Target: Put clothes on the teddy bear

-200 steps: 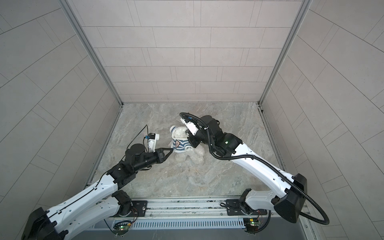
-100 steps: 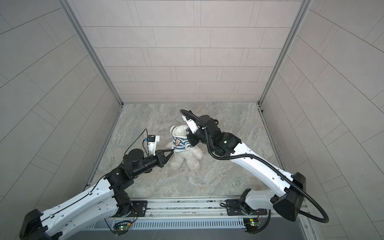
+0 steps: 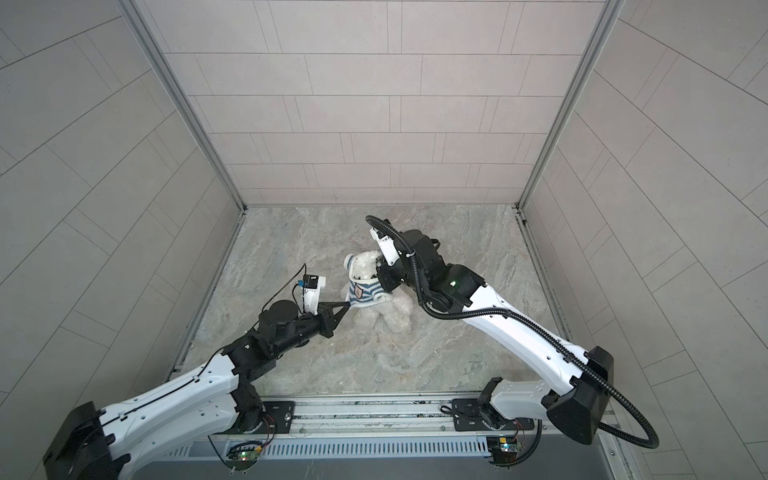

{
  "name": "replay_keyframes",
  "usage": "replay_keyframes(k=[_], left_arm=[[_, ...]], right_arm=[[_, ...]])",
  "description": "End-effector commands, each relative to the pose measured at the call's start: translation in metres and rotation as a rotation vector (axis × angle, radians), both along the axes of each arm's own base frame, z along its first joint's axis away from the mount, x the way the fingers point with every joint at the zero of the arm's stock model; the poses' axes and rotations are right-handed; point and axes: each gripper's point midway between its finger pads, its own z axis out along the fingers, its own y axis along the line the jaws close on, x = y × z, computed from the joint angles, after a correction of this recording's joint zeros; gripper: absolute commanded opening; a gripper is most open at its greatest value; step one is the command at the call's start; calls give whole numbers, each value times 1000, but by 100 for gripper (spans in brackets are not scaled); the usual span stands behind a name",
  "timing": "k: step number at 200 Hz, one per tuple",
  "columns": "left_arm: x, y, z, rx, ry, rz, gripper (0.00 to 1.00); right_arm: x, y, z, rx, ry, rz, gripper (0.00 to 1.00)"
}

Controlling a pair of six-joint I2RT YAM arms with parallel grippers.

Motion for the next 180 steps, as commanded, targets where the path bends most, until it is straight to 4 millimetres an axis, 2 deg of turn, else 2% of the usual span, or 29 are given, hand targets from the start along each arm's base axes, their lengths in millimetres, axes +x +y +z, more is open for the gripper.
replay_keyframes(k=[1,24,39,51,60,85,101,126,153,180], left_arm=[[-1,-6,11,28,-24,-32,12],[9,2,38,64,-90,23,39],[14,9,49,106,-132,56,54],[15,13,56,141,-166,60,63],[12,13,60,157,-187,43,66],[-2,9,81,120,-252,-21,68],[-6,1,99,62,-268,-45,62],[2,-18,118,-11,-256,-58,55],[13,-36,129,-18,-259,-48,50],[20,-49,128,-28,-233,-46,46]], right_arm=[[5,-11,57,142,-148,-82,0],[5,-16,52,145,-138,-109,0],[7,-21,53,154,-136,-150,0],[10,-25,57,159,-137,-178,0],[12,-27,59,159,-137,-200,0],[21,-29,55,133,-108,-252,0],[25,-23,54,156,-90,-254,0],[29,-13,51,163,-88,-252,0],[31,-15,52,143,-100,-297,0],[33,-24,49,138,-103,-354,0]])
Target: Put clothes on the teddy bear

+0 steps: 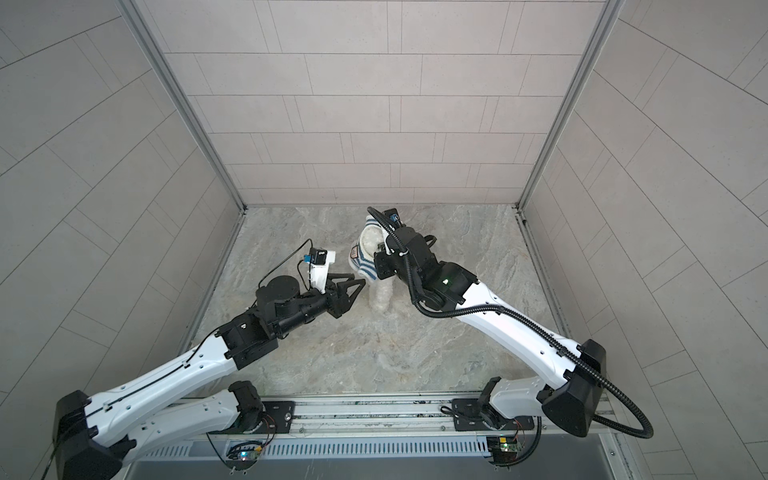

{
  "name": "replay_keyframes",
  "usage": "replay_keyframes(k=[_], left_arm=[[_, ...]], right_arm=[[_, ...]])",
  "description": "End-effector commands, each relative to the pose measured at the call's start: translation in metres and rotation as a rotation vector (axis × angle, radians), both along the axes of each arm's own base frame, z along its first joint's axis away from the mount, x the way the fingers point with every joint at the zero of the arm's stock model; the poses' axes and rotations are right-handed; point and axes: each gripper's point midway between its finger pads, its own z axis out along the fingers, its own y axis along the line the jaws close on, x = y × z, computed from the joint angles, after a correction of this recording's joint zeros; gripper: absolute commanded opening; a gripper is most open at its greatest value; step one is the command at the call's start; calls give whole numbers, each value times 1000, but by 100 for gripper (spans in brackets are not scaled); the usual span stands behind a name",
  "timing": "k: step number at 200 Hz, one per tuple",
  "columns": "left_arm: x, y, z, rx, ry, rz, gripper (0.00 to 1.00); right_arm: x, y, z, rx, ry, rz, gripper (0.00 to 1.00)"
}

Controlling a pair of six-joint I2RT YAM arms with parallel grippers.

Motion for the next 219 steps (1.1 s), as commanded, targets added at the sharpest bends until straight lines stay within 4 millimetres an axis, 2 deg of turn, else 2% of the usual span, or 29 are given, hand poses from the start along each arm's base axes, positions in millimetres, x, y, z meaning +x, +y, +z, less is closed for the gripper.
replay_keyframes(k=[1,50,106,131,158,176,194,219], left_arm=[[5,-10,19,-56,-14,7,46],[15,-29,8,-58,31,18,42],[25,-39,-5,-59,65,37,29],[28,-37,-9,-49,67,56,29],[30,-30,-12,-29,60,88,37],[30,-33,-11,-21,55,78,37],[31,-37,-9,-20,52,65,27],[29,-42,-17,-21,66,39,2]], right_arm=[[5,-14,31,70,-66,-99,0],[4,-12,26,112,-58,-116,0],[1,-17,24,133,-57,-130,0],[-1,-20,23,139,-57,-136,0],[-2,-19,22,145,-52,-132,0],[-1,-16,19,154,-45,-129,0],[0,-13,17,164,-37,-124,0],[0,-15,19,178,-40,-135,0]])
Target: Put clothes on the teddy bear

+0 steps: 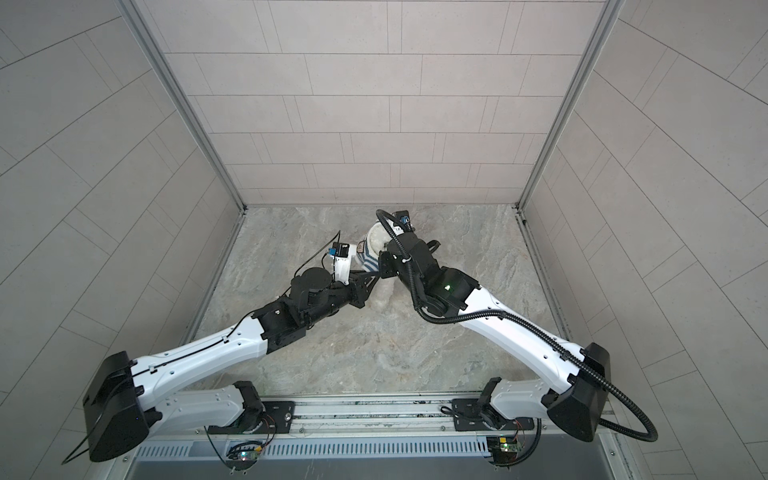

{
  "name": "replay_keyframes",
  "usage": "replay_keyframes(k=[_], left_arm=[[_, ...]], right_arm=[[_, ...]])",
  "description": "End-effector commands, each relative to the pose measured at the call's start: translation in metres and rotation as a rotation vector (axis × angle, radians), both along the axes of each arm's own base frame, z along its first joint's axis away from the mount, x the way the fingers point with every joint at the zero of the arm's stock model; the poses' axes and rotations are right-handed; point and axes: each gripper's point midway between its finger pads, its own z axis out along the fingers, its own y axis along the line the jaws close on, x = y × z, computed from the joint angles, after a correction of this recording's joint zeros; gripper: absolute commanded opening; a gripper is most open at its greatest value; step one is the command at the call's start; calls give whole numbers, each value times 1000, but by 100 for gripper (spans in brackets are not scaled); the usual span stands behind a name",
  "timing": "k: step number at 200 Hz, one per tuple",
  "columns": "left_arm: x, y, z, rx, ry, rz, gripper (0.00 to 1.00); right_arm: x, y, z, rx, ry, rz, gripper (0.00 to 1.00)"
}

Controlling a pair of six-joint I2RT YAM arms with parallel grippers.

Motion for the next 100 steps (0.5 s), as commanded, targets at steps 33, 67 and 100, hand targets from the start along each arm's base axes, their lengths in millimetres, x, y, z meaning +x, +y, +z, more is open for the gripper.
replay_keyframes(k=[33,67,100], left_arm=[[-12,-17,-10,-36,9,-75,0],[-34,-35,-36,-3,40,-144,0],[-52,-59,-65,14,80,-208,0]], right_arm=[[-1,-12,28,103,-76,-72,0],[-1,-19,31,137,-95,-117,0],[-2,-20,33,172,-102,-134,0]])
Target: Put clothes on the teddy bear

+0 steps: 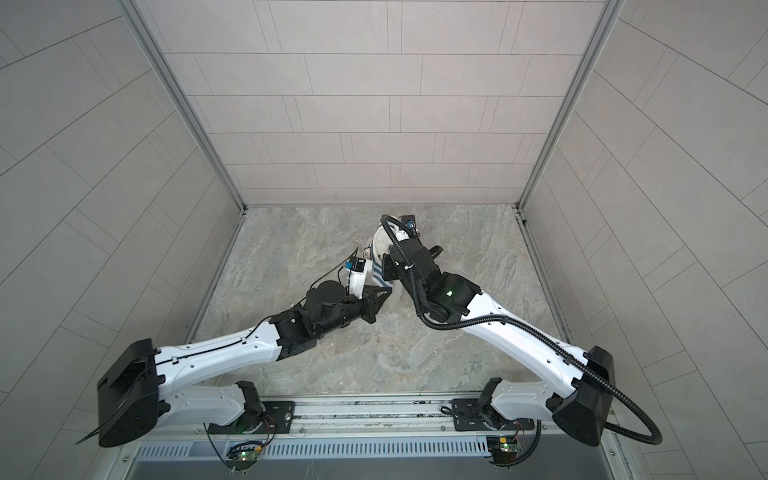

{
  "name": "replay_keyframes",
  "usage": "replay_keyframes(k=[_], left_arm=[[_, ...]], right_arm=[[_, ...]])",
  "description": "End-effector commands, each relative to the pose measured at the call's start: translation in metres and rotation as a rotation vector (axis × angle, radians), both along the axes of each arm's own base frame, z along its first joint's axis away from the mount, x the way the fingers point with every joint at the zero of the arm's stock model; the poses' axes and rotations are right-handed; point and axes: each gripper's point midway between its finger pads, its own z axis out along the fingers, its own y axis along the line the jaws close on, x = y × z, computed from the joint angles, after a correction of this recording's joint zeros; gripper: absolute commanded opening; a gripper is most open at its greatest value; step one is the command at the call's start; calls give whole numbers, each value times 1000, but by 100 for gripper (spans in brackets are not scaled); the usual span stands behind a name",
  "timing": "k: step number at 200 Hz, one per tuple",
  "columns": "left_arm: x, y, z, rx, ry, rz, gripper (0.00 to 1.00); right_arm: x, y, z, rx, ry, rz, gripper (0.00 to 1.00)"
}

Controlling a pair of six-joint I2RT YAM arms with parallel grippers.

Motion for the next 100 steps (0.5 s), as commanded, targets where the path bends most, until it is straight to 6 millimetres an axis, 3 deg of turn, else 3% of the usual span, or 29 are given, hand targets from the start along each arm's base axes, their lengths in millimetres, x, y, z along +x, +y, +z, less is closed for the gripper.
replay_keyframes(k=[1,74,100], left_arm=[[-18,-17,-25,11,37,-68,0],[-18,-31,-64,-32,97,-66,0],[-22,-28,-48,-100,63,-80,0]], right_arm=[[1,-8,41,149,-99,-64,0],[-9,-9,47,238,-97,-47,0],[-14,10,51,203,-104,80,0]])
